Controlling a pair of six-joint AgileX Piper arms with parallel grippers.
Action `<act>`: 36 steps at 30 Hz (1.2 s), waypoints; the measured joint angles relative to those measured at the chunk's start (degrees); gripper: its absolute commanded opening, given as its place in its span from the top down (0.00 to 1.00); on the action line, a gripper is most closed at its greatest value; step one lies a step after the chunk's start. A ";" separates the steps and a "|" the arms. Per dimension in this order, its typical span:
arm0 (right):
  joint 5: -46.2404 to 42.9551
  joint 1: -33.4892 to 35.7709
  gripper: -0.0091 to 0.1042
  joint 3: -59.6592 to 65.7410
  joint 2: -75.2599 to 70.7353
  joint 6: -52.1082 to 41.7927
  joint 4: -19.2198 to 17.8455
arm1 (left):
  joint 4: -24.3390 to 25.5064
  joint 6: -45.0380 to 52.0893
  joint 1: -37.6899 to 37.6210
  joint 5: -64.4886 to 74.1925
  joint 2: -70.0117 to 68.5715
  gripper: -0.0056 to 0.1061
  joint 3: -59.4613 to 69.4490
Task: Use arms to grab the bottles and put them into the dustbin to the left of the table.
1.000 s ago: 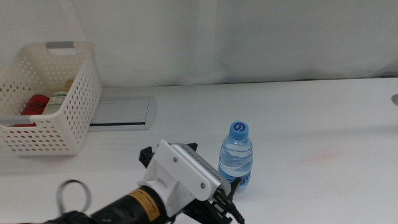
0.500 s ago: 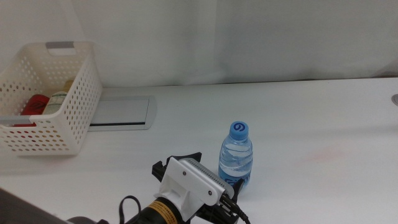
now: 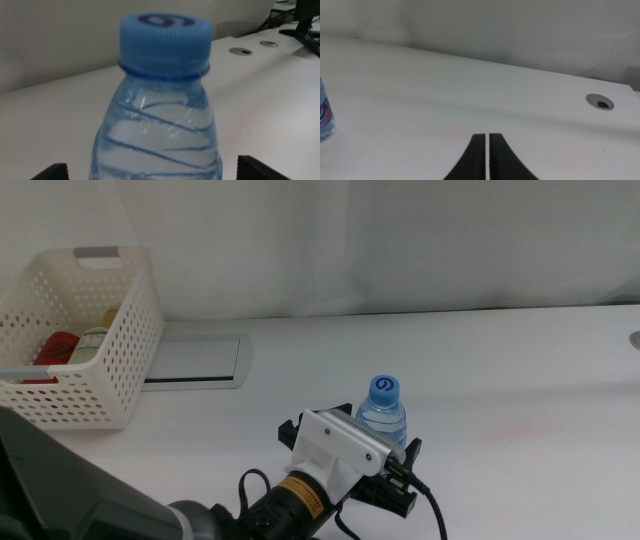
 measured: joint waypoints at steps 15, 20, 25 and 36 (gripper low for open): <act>-0.45 0.00 0.94 0.00 0.00 0.00 0.00 | -1.86 -0.58 0.00 7.07 0.84 0.97 -4.42; -0.59 0.00 0.94 0.00 0.00 0.00 0.00 | -2.10 -0.68 0.10 9.94 -1.11 0.98 -4.42; -0.68 0.00 0.94 0.00 0.00 0.00 0.00 | -1.60 -0.18 4.16 15.47 -7.92 0.98 -4.42; -1.00 0.00 0.94 0.00 0.00 0.00 0.00 | -2.18 18.97 23.24 46.73 -25.77 0.98 -16.95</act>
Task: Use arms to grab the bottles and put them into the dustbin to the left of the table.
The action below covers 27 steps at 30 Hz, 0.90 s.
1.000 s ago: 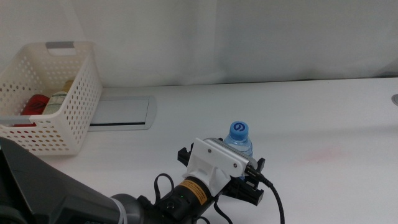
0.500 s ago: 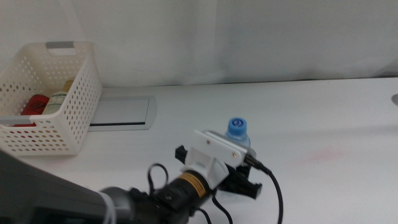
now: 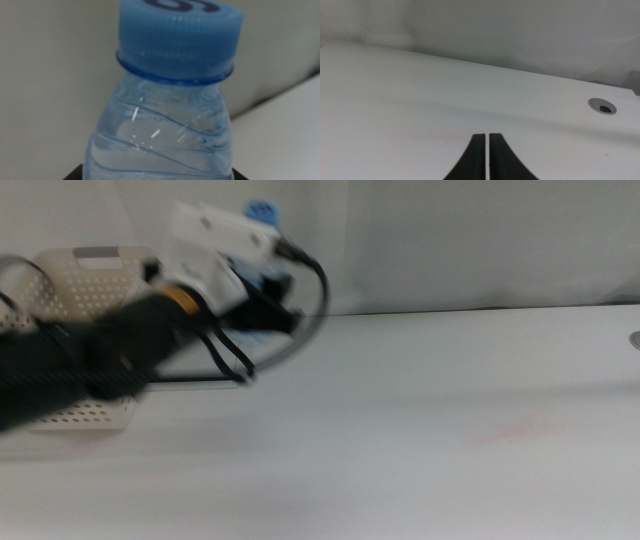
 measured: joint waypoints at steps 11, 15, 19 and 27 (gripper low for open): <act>-0.10 0.00 0.94 0.00 0.00 0.00 0.00 | 0.24 3.07 20.31 27.59 -2.86 0.98 -18.02; -0.10 0.00 0.94 0.00 0.00 0.00 0.00 | 0.65 2.65 28.17 33.29 -2.86 0.98 -21.49; -0.14 0.00 0.94 0.00 0.00 0.00 0.00 | 0.90 0.61 35.53 35.97 -2.50 0.98 -22.16; -0.27 0.00 0.94 0.00 0.00 0.00 0.00 | 1.28 -1.72 39.71 41.77 5.42 0.98 -24.08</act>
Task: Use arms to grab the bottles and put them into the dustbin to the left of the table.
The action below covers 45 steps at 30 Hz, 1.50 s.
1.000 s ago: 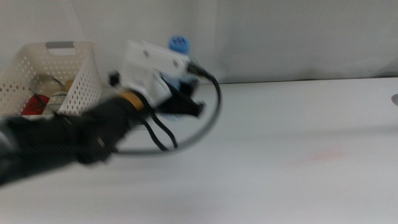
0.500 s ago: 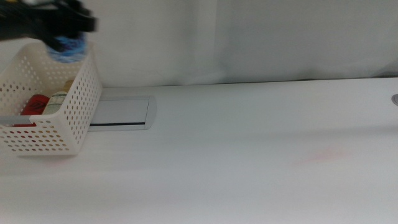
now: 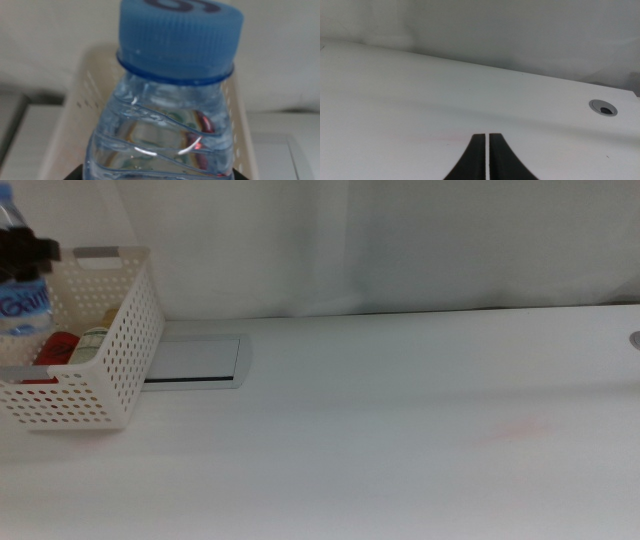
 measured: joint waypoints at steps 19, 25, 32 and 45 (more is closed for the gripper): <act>-0.14 0.00 0.94 0.00 0.00 0.00 0.00 | -0.11 -1.64 0.00 -2.82 15.02 0.92 -2.89; -0.14 0.00 0.94 0.00 0.00 0.00 0.00 | -0.22 -1.64 0.00 -4.08 15.14 0.20 -2.94; -0.14 0.00 0.94 0.00 0.00 0.00 -0.09 | -1.66 -1.64 0.00 -6.33 15.14 0.12 -3.16; -0.14 0.00 0.94 0.00 0.00 0.00 -0.09 | -2.07 -0.10 -1.54 -5.54 1.71 0.15 -3.16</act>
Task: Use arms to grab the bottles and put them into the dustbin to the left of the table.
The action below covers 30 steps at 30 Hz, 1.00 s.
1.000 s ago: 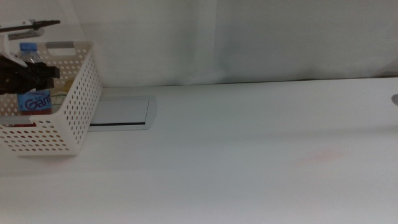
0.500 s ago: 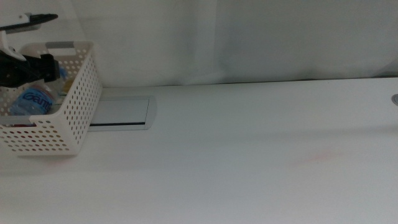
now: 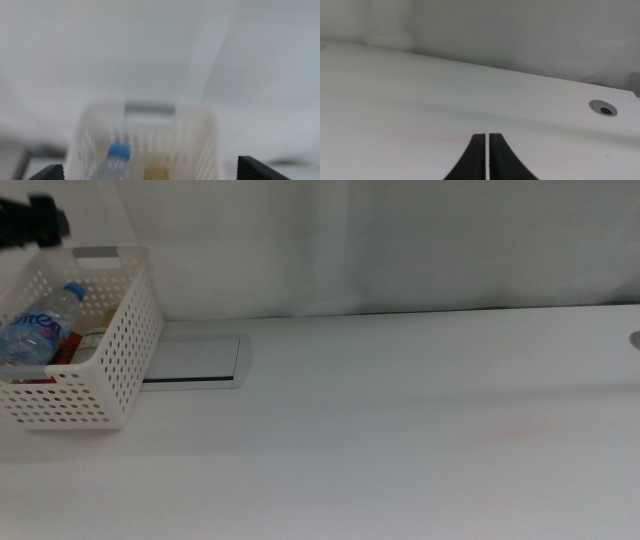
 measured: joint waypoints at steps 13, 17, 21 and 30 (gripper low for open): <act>0.00 0.00 0.94 0.00 0.00 0.00 0.12 | -0.25 0.94 -7.59 6.40 -31.23 0.15 2.03; 0.00 0.00 0.94 0.00 0.00 0.00 0.12 | -0.25 1.67 -8.91 6.66 -42.26 0.15 9.04; 0.00 0.00 0.94 0.00 0.00 0.00 0.12 | -0.92 1.89 -8.91 6.46 -53.17 0.15 19.92; 0.00 0.00 0.94 0.00 0.00 0.00 0.12 | -3.02 1.89 -8.91 3.85 -81.86 0.15 48.83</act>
